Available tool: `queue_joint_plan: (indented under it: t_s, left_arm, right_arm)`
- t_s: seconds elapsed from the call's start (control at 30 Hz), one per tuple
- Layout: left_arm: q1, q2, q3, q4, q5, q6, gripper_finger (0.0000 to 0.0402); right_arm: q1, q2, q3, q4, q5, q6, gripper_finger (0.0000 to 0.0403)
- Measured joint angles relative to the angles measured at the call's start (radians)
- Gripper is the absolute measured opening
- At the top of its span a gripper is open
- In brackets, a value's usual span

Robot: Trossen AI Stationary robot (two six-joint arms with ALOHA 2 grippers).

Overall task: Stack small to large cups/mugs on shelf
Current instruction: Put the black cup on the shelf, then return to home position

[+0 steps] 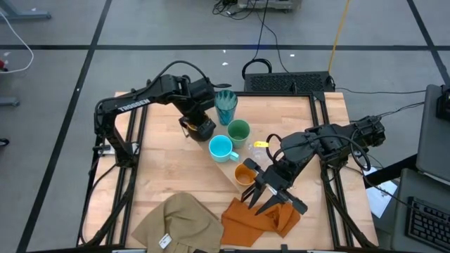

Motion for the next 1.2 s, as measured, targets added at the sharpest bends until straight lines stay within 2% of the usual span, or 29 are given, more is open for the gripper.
queue_joint_plan:
  t_s: [0.17, 0.3, 0.7, 1.2]
  left_arm:
    - [0.0, 0.001, 0.0, 0.006, 0.001, -0.002, 0.0062]
    - [0.0, 0.001, 0.0, 0.009, 0.009, -0.007, 0.0078]
    - [-0.003, 0.001, 0.0, 0.04, -0.016, -0.007, 0.0081]
    - [0.0, 0.001, -0.001, 0.047, 0.0, -0.003, 0.0084]
  right_arm:
    - [0.0, 0.0, 0.0, 0.0, 0.0, 0.001, 0.0084]
    - [0.0, 0.0, 0.0, 0.0, 0.0, 0.001, 0.0084]
    - [0.0, 0.0, 0.0, 0.007, 0.0, 0.017, 0.0084]
    - [0.0, 0.0, 0.0, 0.006, 0.0, 0.023, 0.0084]
